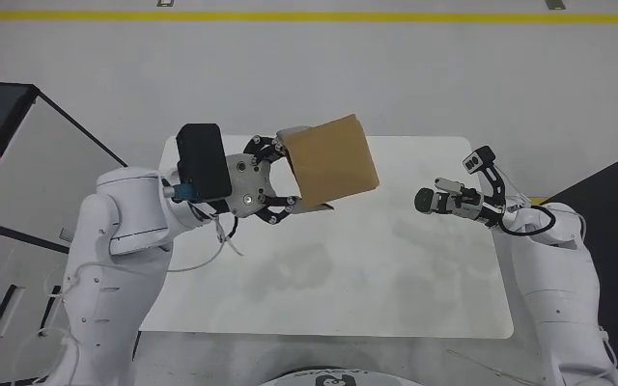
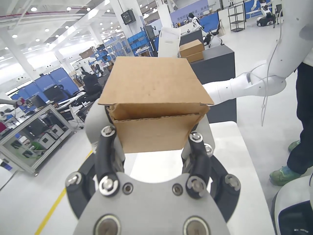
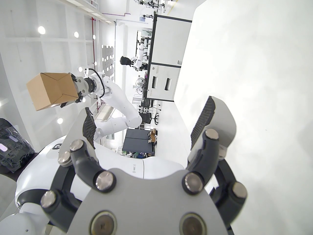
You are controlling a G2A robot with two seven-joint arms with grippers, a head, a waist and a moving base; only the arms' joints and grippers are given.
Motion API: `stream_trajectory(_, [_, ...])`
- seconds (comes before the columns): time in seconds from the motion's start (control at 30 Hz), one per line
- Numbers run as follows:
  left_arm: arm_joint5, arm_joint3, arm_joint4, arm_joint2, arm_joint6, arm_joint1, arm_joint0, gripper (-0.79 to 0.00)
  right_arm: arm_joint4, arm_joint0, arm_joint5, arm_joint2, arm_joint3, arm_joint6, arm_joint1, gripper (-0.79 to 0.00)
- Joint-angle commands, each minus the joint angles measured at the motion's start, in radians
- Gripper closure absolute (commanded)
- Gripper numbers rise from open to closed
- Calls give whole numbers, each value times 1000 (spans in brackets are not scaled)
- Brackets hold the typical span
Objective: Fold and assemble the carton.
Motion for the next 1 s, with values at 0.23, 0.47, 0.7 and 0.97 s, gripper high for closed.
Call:
stream_trajectory(0.23, [87,-185,-42,-70,-45,14,190,0,0,0,0,0,0,0,0,-785])
stream_trajectory(0.47, [87,-185,-42,-70,-45,14,190,0,0,0,0,0,0,0,0,-785])
stream_trajectory(0.7, [87,-185,-42,-70,-45,14,190,0,0,0,0,0,0,0,0,-785])
stream_trajectory(0.97, [95,-174,-25,-85,-20,15,171,0,0,0,0,0,0,0,0,-785])
